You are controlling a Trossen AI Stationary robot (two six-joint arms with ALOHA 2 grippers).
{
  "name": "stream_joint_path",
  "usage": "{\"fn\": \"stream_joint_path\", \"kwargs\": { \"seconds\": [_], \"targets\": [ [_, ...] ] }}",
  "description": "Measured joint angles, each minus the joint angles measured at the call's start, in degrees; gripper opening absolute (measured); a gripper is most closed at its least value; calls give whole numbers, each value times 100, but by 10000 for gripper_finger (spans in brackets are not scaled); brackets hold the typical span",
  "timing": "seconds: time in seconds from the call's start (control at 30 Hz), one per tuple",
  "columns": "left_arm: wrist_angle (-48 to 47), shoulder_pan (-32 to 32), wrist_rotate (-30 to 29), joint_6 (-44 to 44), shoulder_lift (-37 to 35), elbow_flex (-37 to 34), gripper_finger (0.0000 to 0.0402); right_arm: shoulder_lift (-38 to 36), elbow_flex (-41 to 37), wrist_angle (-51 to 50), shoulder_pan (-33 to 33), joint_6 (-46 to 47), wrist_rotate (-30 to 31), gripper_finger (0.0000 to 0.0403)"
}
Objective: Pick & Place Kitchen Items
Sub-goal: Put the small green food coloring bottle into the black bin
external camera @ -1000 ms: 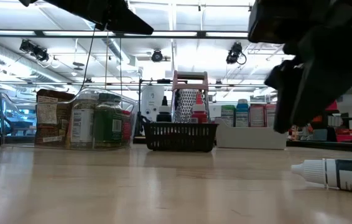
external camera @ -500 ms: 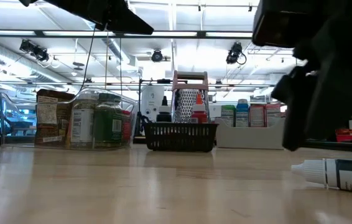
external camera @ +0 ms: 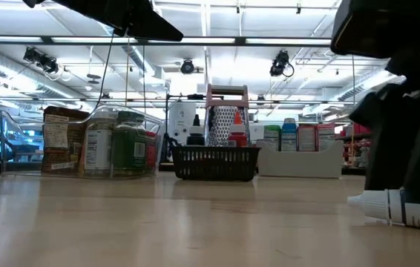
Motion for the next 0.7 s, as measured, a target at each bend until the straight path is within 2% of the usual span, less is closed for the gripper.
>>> {"fn": "stream_joint_path", "kwargs": {
  "seconds": [0.43,0.7],
  "targets": [
    [3,0,-1,0,0,0,110,24,0,-168,-47,-136,-14,197],
    [4,0,0,0,0,0,110,18,-112,-224,-324,-392,-181,152]
  ]
}}
